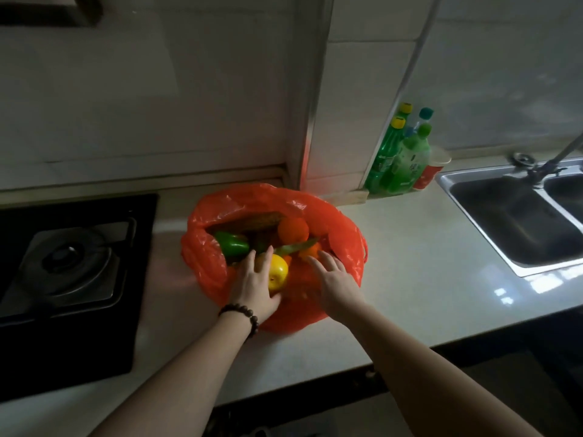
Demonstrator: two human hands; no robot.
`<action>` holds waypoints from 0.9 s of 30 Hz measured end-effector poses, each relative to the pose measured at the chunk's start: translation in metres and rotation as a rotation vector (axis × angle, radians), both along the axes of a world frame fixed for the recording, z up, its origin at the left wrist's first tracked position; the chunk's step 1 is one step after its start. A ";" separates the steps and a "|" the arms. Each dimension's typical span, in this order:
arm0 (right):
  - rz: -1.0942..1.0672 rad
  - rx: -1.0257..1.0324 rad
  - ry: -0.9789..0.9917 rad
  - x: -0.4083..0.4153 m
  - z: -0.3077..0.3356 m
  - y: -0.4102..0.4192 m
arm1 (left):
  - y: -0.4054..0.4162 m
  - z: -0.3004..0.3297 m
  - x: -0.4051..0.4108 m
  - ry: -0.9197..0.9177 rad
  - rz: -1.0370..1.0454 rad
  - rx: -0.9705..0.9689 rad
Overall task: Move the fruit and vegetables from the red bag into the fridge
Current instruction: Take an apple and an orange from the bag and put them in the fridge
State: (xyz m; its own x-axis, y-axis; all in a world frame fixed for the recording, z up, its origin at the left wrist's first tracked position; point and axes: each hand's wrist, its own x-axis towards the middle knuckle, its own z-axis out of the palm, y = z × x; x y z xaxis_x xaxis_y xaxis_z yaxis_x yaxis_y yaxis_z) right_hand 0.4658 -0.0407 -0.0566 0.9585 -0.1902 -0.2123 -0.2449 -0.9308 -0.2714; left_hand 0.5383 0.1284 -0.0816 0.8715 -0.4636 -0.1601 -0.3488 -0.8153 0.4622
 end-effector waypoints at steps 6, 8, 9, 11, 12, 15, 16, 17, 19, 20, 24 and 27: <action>0.029 0.015 0.092 -0.006 -0.017 -0.023 | -0.009 -0.001 0.001 0.003 0.058 -0.044; 0.000 0.021 0.087 -0.008 -0.025 -0.030 | -0.012 -0.001 0.001 0.006 0.069 -0.036; -0.020 0.031 0.077 -0.009 -0.028 -0.033 | -0.013 -0.001 0.000 0.007 0.077 -0.031; -0.039 0.046 0.061 -0.010 -0.030 -0.036 | -0.015 0.002 -0.002 -0.005 0.095 -0.028; -0.043 0.053 0.056 -0.010 -0.030 -0.037 | -0.016 0.003 -0.003 -0.017 0.104 -0.032; -0.051 0.102 -0.008 -0.010 -0.028 -0.038 | -0.018 0.008 -0.007 -0.068 0.138 -0.060; -0.053 0.129 -0.035 -0.010 -0.026 -0.037 | -0.019 0.010 -0.008 -0.087 0.147 -0.068; -0.058 0.159 -0.057 -0.009 -0.024 -0.036 | -0.019 0.012 -0.007 -0.100 0.156 -0.075; -0.073 0.229 -0.108 -0.008 -0.018 -0.034 | -0.019 0.018 -0.009 -0.123 0.182 -0.084; -0.082 0.261 -0.136 -0.008 -0.014 -0.033 | -0.020 0.021 -0.009 -0.132 0.194 -0.087; -0.068 0.322 -0.238 -0.002 0.006 -0.029 | -0.021 0.035 -0.013 -0.184 0.230 -0.110; -0.013 0.328 -0.301 0.004 0.023 -0.024 | -0.017 0.050 -0.015 -0.222 0.273 -0.133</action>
